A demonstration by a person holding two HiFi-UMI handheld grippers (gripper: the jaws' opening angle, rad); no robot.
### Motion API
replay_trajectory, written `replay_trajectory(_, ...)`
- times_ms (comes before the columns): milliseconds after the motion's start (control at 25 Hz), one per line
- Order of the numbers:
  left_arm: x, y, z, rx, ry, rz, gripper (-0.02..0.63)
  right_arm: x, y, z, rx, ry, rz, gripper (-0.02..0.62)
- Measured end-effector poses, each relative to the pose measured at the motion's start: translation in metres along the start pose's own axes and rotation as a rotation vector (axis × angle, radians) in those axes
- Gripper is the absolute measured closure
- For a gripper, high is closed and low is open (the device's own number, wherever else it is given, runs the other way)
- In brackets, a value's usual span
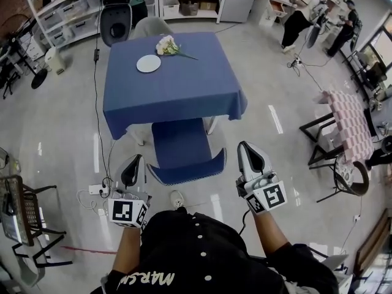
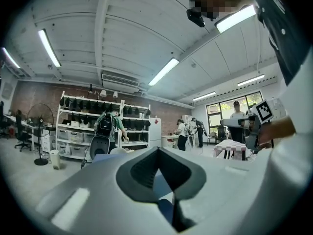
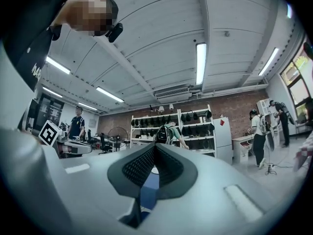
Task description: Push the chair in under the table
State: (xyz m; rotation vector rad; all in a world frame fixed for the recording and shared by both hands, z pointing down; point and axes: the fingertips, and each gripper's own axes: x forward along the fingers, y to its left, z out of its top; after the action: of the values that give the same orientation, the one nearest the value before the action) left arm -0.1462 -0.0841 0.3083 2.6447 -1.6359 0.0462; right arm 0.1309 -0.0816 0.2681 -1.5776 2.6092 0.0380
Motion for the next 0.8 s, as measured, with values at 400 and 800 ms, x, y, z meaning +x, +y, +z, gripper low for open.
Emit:
replay_trajectory(400,0.041,0.036,-0.008,0.021,0.019,-0.076,0.606,0.058,-0.014,-0.023,-0.026,0.059,-0.019,0.585)
replay_trajectory(800,0.074,0.016,-0.068,0.102,0.133,-0.233,0.606,0.071,-0.028,-0.082,-0.135,0.207,0.145,0.584)
